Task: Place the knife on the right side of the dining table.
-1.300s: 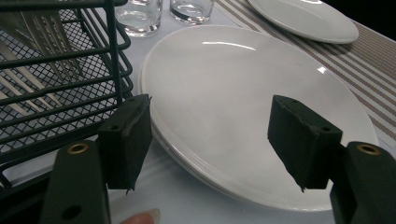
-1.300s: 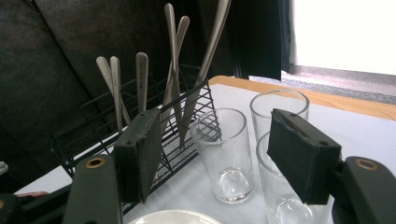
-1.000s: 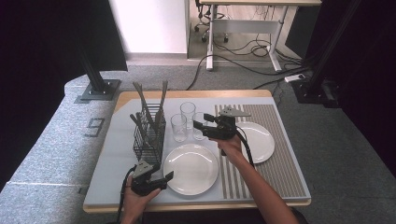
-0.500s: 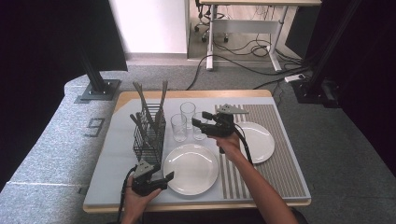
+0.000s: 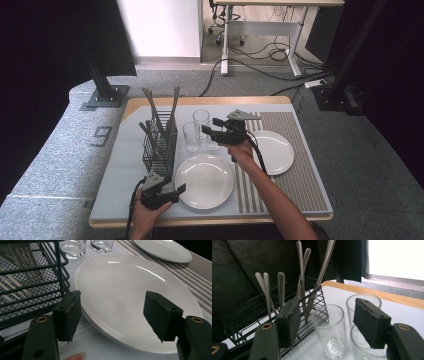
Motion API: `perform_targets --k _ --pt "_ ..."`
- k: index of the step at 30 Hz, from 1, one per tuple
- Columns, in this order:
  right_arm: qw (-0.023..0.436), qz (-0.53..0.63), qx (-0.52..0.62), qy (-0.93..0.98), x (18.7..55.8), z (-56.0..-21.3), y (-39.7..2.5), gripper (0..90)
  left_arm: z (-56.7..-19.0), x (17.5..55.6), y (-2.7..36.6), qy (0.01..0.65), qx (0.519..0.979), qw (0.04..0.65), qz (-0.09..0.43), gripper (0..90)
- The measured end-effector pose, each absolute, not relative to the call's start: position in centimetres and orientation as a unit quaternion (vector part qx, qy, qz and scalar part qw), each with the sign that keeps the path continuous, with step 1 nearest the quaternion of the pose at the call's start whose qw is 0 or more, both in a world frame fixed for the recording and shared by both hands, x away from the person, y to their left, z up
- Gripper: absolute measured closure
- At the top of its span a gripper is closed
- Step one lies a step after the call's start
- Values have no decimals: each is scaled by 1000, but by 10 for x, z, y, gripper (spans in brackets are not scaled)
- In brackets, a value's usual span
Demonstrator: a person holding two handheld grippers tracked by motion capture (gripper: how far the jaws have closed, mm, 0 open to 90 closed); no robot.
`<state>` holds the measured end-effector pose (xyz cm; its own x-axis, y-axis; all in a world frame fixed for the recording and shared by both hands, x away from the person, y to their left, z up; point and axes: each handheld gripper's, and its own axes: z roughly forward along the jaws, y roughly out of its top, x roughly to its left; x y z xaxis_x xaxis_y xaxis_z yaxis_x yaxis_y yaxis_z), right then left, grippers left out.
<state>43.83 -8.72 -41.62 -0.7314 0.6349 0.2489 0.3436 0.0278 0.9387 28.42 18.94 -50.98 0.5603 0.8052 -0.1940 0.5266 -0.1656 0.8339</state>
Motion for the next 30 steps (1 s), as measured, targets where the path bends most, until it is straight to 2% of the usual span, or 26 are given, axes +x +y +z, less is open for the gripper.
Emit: perform_targets --k 30 --pt "105 601 349 711 458 -416 -65 404 -509 284 190 445 748 470 146 307"
